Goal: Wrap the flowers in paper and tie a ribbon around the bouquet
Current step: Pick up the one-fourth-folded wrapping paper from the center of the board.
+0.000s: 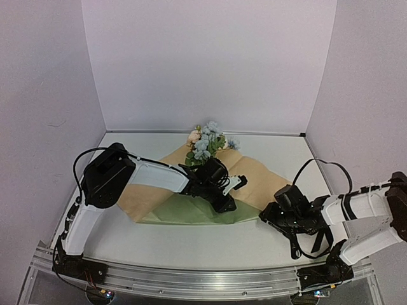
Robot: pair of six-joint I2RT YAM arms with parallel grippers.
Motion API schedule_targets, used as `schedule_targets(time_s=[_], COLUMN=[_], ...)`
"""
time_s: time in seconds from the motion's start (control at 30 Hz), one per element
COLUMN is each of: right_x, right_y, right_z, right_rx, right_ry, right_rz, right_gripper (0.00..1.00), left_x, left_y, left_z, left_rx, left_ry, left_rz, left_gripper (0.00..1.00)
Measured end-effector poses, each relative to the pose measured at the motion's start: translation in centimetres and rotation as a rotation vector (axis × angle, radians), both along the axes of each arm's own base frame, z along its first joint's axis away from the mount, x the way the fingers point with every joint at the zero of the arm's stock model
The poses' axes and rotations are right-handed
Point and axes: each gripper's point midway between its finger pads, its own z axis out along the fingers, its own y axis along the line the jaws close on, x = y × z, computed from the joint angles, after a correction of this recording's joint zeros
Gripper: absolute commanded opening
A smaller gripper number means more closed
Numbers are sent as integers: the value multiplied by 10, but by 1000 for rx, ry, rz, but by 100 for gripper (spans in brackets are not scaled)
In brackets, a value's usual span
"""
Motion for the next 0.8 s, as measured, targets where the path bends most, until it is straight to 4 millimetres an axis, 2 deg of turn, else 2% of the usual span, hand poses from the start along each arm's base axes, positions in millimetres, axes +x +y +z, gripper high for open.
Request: schedule_targets(time_s=[0.53,0.8], right_x=[14,17], right_y=[12,15], right_z=[1,-2], right_rx=[76,94], right_ry=[52,83], right_rz=[-1,7], right_gripper=[37,19], left_x=[11,11], left_y=[7,7], left_z=[0,0], left_rx=[3,2], left_ry=[-21,-21], left_rz=[-8,-21], left_gripper=[29,29])
